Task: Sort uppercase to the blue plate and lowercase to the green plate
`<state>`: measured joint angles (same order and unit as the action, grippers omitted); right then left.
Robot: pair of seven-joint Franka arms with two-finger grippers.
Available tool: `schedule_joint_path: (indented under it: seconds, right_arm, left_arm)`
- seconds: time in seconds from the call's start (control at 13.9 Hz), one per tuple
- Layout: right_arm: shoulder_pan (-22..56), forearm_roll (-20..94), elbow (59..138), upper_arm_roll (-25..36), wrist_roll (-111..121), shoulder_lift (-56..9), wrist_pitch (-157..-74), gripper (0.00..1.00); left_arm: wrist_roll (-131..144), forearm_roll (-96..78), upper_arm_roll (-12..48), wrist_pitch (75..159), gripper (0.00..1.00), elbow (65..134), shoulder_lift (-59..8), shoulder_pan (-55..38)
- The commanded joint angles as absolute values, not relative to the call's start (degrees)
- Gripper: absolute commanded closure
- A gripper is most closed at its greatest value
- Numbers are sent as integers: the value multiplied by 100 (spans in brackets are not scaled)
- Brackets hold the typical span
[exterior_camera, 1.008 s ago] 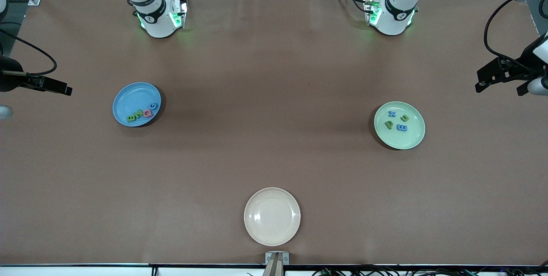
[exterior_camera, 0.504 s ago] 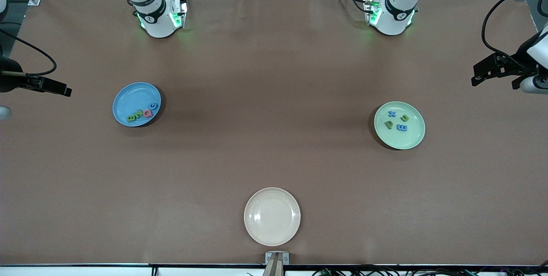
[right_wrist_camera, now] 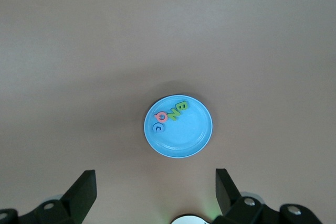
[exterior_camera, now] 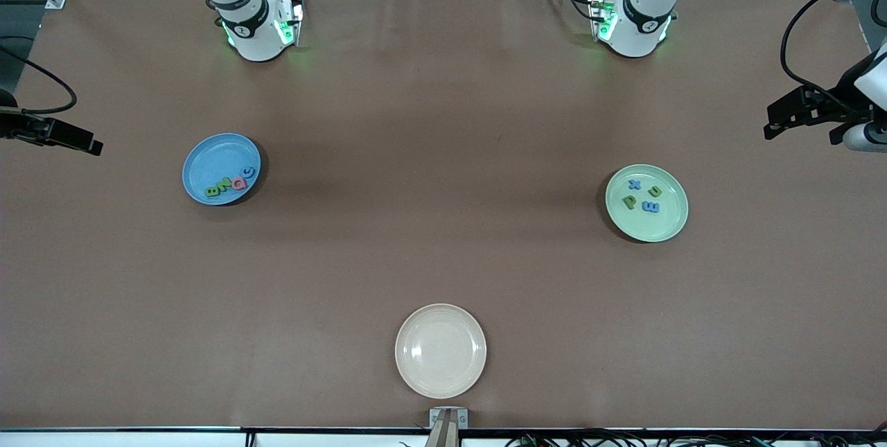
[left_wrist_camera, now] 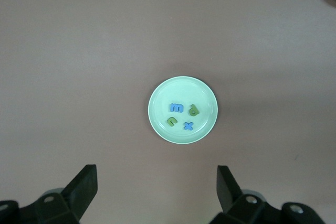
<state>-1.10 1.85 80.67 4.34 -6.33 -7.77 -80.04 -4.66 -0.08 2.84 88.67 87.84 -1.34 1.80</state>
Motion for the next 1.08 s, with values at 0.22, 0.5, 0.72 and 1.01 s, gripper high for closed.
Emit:
schedule_joint_path:
  seconds: [0.22, 0.5, 0.72, 1.01]
  right_arm:
    - [-132, 149, 7963, 440, -685, -844, -7954, 0]
    - [-141, 202, 7937, 448, -703, -809, -7534, 0]
    - [-97, 237, 7989, 422, -747, -739, -7198, 0]
    - [-132, 246, 8103, 439, -738, -406, -7338, 0]
  left_arm:
    - [-492, -97, 264, 8771, 0, 8701, -158, 176]
    - [-492, -97, 264, 8771, 0, 8692, -158, 176]
    - [-492, -88, 264, 8771, 0, 8692, -158, 176]
    - [-483, -88, 264, 8771, 0, 8692, -158, 176]
